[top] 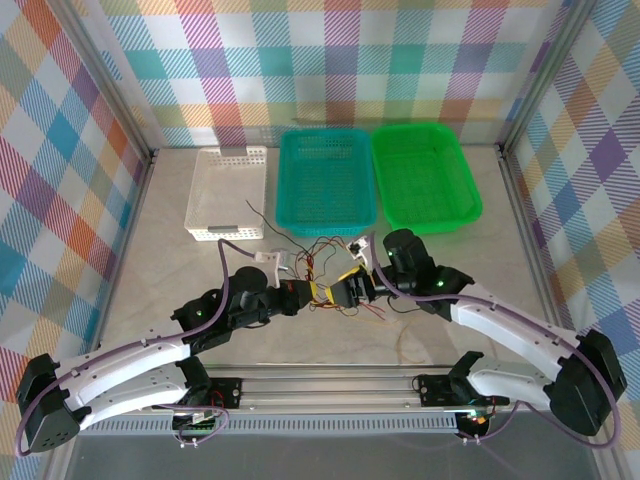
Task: Untangle the cables
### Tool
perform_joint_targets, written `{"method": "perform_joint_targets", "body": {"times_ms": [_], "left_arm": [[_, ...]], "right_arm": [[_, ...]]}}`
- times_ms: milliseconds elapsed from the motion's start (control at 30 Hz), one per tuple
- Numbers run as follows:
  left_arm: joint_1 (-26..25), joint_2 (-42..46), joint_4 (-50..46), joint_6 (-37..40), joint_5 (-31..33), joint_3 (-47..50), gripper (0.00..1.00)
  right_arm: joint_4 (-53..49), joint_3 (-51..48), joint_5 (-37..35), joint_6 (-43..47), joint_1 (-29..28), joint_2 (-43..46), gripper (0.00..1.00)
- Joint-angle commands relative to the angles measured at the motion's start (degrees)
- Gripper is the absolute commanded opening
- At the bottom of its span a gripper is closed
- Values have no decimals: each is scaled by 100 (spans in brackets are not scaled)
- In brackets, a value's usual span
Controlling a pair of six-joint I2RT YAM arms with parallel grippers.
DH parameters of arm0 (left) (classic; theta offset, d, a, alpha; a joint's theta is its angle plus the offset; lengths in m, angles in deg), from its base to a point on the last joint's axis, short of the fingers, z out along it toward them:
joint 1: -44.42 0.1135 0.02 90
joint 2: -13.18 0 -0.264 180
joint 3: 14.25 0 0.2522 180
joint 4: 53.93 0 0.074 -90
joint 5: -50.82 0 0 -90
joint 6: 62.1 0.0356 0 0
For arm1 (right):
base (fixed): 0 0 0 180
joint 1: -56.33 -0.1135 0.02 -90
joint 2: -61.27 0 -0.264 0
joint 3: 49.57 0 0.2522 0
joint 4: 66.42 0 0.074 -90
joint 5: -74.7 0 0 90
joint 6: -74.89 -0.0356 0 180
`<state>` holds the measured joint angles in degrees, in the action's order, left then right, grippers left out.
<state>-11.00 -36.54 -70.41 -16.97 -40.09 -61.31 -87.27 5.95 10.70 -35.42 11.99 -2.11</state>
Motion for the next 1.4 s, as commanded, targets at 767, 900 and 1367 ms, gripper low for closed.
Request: {"method": "perform_joint_targets", "body": {"times_ms": [767,900,1367], "left_arm": [[48,458,122,-3,-8,-201,0],[57,445,11,45,-19,-202,3],[75,322,-55,87,-28,-89,32]], "right_arm": [[-3,-175,-1612,24,-383,38,0],[-295,-192,-2325,-50,-377,440,0],[-551,-166,-2803,-157,-278,1417,0]]}}
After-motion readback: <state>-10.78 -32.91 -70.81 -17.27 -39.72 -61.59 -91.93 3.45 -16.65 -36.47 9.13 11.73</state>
